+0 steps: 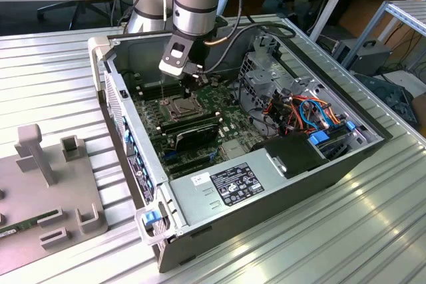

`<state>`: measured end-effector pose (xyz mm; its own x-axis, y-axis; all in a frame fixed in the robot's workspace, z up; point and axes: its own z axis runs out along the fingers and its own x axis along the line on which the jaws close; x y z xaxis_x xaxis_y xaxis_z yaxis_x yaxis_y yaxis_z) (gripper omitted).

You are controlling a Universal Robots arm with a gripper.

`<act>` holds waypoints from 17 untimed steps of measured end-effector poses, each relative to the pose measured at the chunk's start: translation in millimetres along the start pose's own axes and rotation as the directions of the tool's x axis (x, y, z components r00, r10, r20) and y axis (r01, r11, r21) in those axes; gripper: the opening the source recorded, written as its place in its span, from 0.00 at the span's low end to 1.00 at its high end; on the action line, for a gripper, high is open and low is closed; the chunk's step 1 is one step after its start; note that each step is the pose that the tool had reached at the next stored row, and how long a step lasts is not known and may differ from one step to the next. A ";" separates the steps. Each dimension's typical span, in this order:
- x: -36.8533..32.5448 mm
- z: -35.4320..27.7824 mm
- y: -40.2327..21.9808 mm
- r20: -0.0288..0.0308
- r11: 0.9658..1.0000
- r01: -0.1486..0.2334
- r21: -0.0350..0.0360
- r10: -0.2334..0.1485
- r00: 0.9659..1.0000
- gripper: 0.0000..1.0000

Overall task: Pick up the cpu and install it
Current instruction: 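Install the first cpu locking lever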

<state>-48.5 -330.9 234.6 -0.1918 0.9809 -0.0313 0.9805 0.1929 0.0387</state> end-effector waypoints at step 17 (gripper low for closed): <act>0.0 0.4 0.0 -0.009 0.964 0.267 -0.010 -0.267 0.964 0.11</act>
<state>-48.4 -330.8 234.2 -0.4471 0.8939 -0.0313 0.8931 0.4481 0.0387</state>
